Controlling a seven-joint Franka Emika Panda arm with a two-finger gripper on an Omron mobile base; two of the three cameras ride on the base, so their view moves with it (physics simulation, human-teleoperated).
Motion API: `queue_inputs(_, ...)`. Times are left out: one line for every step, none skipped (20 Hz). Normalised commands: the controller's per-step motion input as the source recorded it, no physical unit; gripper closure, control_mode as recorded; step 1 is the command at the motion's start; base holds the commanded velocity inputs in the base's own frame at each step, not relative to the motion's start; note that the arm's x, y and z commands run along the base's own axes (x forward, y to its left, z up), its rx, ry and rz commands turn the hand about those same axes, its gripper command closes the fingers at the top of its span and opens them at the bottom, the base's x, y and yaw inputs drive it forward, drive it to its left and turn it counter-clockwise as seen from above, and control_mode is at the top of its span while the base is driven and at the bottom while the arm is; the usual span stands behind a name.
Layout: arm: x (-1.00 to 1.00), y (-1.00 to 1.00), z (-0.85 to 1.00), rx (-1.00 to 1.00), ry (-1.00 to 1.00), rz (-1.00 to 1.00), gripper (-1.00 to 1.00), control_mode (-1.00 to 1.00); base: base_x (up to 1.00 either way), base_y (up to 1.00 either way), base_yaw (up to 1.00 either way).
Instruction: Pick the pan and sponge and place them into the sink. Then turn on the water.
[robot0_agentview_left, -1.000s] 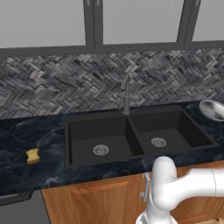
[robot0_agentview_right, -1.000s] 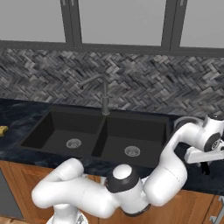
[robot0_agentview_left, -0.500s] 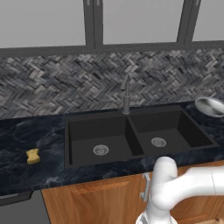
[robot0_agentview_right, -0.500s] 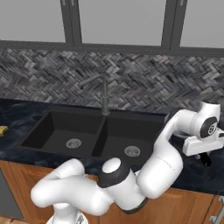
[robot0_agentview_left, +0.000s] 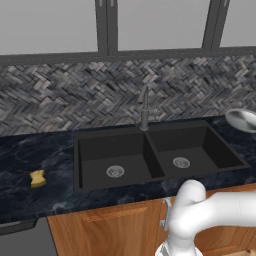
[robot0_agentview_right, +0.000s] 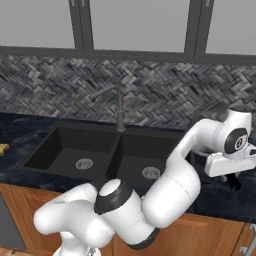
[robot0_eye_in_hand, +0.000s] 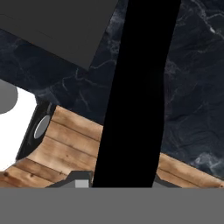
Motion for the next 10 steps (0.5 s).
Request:
queue_inputs(-0.46, 0.29, 0.42, 0.00, -0.06, -0.04, 1.00, -1.00, 0.00, 0.00, 0.00)
queue_inputs(-0.44, 0.37, 0.38, 0.00, -0.06, -0.03, 1.00, -1.00, 0.00, 0.00, 0.00)
queue_inputs(-0.41, 0.43, 0.34, 0.00, -0.07, -0.02, 1.00, -1.00, 0.00, 0.00, 0.00)
queue_inputs(-0.36, 0.48, 0.31, -0.01, -0.09, -0.01, 1.00, -1.00, 0.00, 0.00, 0.00)
queue_inputs(-0.29, 0.54, 0.28, -0.03, -0.09, 0.00, 1.00, -1.00, 0.00, 0.00, 0.00)
queue_inputs(-0.27, 0.55, 0.28, -0.04, -0.10, 0.00, 1.00, -1.00, 0.00, 0.00, 0.00)
queue_inputs(-0.21, 0.53, 0.35, -0.05, -0.13, 0.00, 1.00, -1.00, 0.00, 0.00, 0.00)
queue_inputs(-0.18, 0.52, 0.35, -0.05, -0.12, -0.01, 1.00, -1.00, 0.00, 0.00, 0.00)
queue_inputs(-0.16, 0.52, 0.36, -0.04, -0.10, -0.02, 1.00, -1.00, 0.00, 0.00, 0.00)
queue_inputs(-0.17, 0.51, 0.35, -0.04, -0.09, -0.02, 1.00, -1.00, 0.00, 0.00, 0.00)
